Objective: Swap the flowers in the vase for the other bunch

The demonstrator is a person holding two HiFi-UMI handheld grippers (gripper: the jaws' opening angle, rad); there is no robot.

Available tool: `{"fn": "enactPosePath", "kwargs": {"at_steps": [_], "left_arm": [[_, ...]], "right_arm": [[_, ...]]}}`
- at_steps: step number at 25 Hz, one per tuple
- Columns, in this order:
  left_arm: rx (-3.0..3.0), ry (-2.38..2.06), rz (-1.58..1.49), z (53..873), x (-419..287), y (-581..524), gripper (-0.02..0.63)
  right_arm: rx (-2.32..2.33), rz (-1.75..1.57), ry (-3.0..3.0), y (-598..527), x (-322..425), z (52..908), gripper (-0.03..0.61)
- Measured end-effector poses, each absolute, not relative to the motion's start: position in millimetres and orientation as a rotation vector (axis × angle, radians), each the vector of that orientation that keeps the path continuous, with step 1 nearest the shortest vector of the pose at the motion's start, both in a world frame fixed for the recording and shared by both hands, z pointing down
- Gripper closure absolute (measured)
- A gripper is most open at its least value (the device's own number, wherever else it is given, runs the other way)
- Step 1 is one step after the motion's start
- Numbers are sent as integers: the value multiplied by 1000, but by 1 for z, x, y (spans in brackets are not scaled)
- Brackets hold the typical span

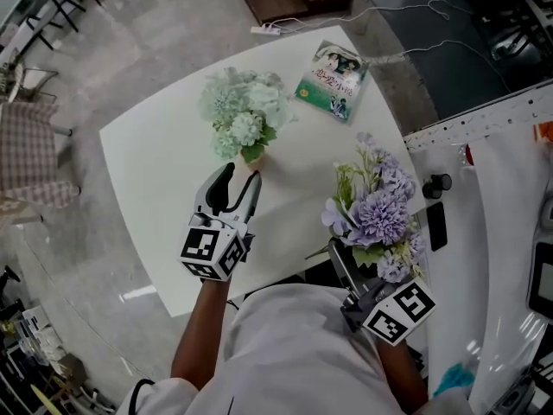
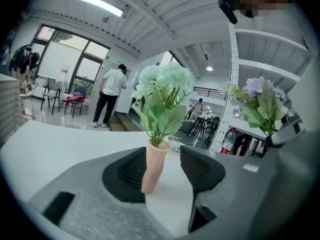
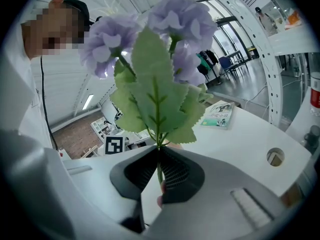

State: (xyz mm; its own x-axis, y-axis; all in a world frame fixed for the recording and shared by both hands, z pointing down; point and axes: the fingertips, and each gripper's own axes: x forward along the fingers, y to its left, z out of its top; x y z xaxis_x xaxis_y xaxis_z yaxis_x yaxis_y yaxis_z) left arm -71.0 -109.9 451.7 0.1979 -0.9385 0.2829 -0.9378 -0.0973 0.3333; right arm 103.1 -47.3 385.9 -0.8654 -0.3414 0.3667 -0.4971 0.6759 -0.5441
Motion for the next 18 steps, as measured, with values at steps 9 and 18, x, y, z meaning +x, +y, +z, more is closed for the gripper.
{"fn": "enactPosePath", "kwargs": {"at_steps": [9, 18], "left_arm": [[1986, -1761, -26, 449, -69, -74, 430], [1962, -1786, -40, 439, -67, -53, 448]], "right_arm": [[610, 930, -2682, -50, 90, 383, 554], [562, 893, -2703, -55, 82, 382, 555]]}}
